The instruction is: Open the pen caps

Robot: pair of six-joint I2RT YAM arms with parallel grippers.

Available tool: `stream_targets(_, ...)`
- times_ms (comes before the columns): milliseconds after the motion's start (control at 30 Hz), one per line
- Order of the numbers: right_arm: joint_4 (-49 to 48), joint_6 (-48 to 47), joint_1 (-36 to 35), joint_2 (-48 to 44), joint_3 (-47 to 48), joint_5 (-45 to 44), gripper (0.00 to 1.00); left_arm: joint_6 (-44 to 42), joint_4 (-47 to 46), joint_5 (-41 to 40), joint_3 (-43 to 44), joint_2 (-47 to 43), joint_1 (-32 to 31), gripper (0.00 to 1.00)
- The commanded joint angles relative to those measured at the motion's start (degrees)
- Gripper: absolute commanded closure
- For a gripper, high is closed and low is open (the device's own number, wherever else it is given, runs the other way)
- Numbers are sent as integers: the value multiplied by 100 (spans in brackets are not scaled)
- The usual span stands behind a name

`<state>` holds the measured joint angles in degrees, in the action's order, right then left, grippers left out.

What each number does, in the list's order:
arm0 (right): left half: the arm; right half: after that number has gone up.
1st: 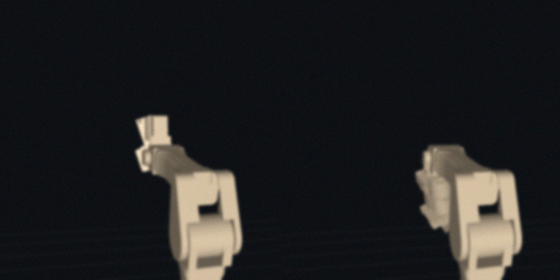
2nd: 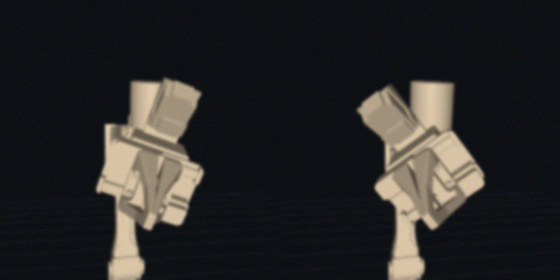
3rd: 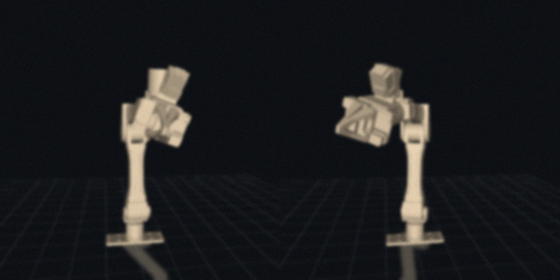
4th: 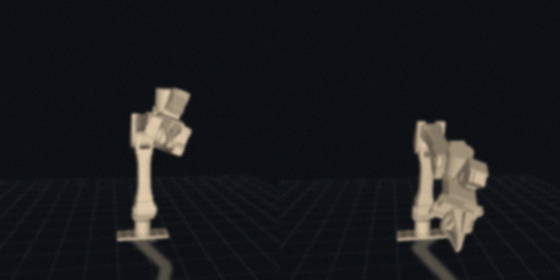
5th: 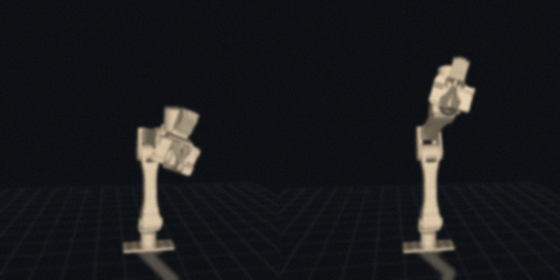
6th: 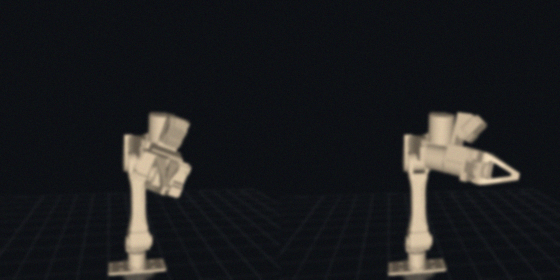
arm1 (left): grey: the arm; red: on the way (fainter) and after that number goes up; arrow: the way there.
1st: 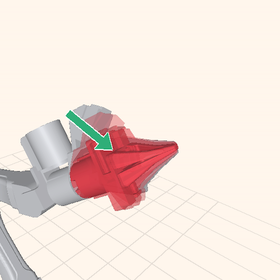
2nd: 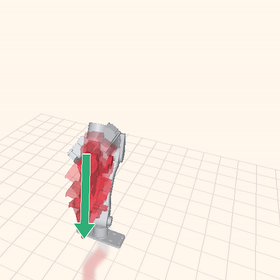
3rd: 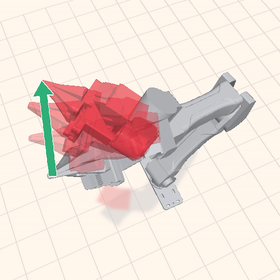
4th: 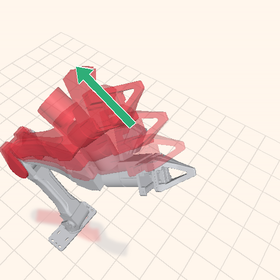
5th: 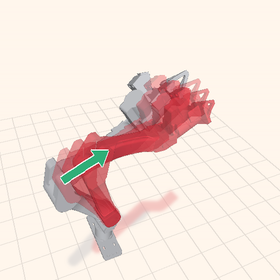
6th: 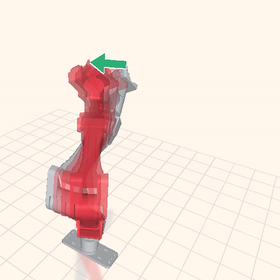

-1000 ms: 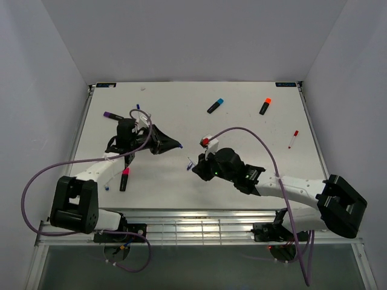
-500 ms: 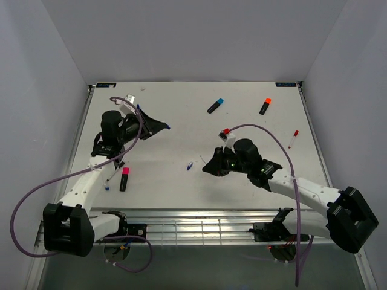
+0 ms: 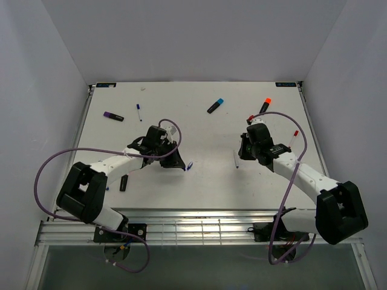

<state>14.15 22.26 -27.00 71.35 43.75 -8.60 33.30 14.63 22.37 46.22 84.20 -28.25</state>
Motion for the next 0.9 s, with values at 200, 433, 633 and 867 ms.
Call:
stream_targets(200,88,-477,538,396,-173,-89,92,-210,-22,-550,98,298,-84,100)
stream_targets(433,-132,-512,635,704,-200,95,92,-271,-75,-532,352,719,-84,100)
stream_targets(633,-272,-521,653,871,-182,166,92,-315,-22,-593,581,1019,-84,98)
stream_targets(867,-615,-556,653,1214,-279,560,91,-289,-13,-558,748,1274,-84,77)
